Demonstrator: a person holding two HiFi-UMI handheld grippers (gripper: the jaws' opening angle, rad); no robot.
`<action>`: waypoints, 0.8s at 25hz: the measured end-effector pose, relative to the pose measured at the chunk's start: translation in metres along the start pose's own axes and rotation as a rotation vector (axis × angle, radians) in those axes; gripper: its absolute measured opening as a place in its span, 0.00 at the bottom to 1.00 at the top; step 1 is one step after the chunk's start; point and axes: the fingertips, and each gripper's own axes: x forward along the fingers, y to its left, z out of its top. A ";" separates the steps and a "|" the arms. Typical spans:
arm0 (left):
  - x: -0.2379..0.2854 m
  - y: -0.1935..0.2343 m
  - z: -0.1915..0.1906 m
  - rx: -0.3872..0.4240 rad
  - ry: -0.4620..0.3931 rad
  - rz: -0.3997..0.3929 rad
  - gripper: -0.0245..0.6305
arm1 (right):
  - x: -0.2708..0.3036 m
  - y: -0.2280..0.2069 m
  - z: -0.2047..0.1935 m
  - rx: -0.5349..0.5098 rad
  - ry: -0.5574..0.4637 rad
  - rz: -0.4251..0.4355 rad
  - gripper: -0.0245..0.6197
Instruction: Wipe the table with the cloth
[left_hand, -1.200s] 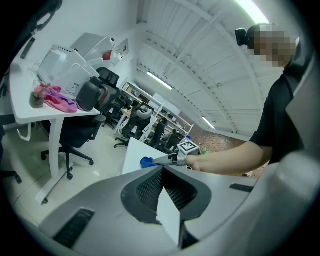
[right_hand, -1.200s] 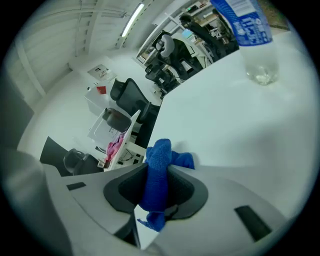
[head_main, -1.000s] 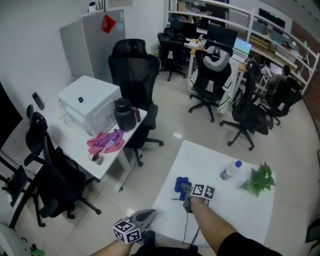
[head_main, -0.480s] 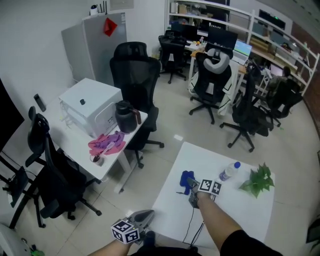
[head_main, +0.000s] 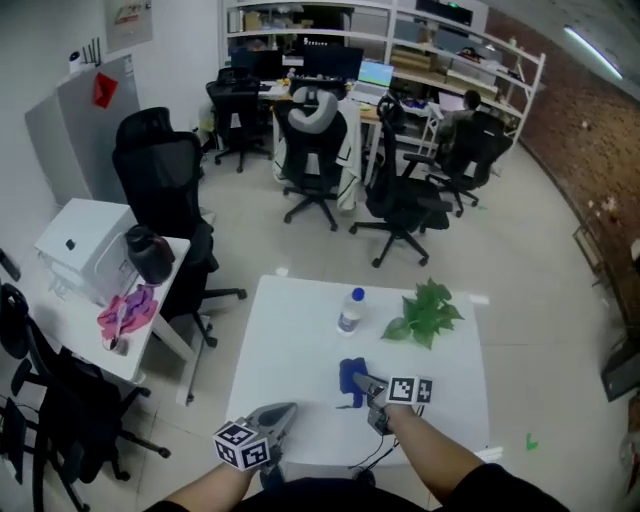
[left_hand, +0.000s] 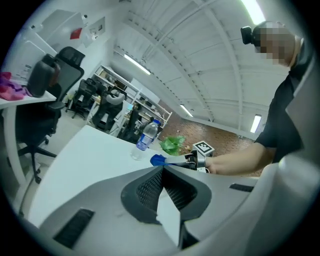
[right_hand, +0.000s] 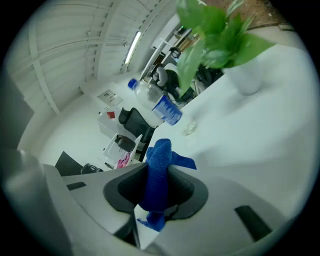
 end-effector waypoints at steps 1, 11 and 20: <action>0.018 -0.015 -0.003 0.007 0.018 -0.032 0.03 | -0.027 -0.016 0.006 -0.001 -0.023 -0.021 0.21; 0.176 -0.178 -0.069 0.034 0.217 -0.301 0.03 | -0.302 -0.188 0.007 0.104 -0.212 -0.274 0.21; 0.240 -0.263 -0.140 0.077 0.400 -0.412 0.03 | -0.381 -0.273 -0.042 0.165 -0.228 -0.422 0.25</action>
